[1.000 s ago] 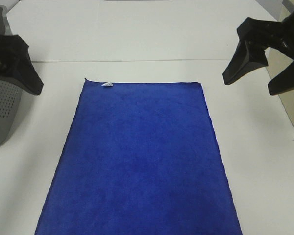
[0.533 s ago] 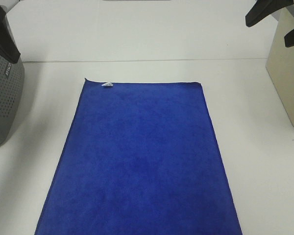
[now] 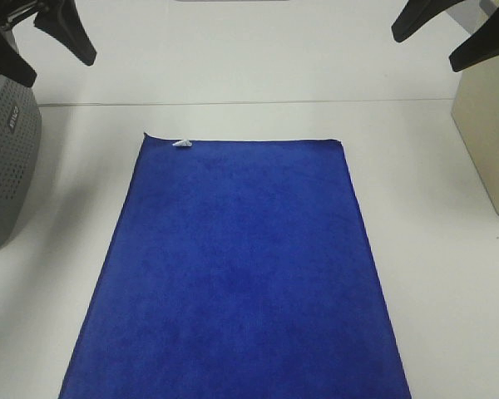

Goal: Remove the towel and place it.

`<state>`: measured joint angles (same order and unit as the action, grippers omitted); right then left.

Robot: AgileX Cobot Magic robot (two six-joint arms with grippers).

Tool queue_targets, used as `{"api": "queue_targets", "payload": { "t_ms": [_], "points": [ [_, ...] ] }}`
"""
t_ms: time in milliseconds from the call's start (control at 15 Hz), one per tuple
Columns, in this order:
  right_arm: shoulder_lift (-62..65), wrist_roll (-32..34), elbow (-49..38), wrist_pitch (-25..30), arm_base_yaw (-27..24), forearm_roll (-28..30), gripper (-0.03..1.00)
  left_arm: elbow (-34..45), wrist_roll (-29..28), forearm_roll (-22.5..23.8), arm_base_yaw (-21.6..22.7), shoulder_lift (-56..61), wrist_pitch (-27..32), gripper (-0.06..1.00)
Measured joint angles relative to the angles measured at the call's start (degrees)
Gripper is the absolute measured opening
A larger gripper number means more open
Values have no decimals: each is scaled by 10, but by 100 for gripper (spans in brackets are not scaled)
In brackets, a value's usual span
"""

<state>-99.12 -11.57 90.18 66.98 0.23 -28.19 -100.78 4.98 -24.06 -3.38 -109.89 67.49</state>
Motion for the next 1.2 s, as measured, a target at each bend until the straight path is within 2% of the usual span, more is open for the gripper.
{"api": "queue_targets", "payload": {
  "t_ms": [67,267,533,800,1200],
  "points": [
    [-49,-1,45,6,0,0,81,-60,7,-26,0,-54,1,78],
    [-137,-1,115,21,0,0,81,-141,10,-61,0,-135,2,78],
    [-226,-1,185,24,0,-1,80,-213,11,-72,0,-226,9,78],
    [-284,-1,198,22,0,-2,80,-254,11,-75,0,-284,13,78],
    [-345,-29,198,-40,0,-1,79,-268,11,-76,0,-332,-1,78]
  ]
}}
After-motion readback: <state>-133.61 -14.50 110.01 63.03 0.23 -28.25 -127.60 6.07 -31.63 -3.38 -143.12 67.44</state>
